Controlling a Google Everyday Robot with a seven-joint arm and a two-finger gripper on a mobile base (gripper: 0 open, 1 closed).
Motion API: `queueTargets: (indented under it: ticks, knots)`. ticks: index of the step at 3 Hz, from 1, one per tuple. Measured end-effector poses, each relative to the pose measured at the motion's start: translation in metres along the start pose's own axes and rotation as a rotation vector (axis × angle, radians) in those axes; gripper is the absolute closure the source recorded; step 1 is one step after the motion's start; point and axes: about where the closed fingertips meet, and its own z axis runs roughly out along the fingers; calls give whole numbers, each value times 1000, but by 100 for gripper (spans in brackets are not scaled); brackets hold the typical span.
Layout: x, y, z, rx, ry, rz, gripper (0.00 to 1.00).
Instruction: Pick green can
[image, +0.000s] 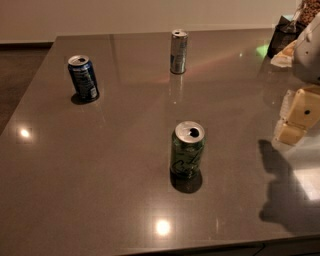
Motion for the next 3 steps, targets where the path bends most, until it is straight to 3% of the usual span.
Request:
queueTargets:
  ticks: [1, 2, 3]
  knots:
    - [0, 0, 0, 0, 0, 0, 0]
    - [-14, 5, 6, -35, -55, -27, 0]
    - [-39, 14, 25, -94, -154, -75, 0]
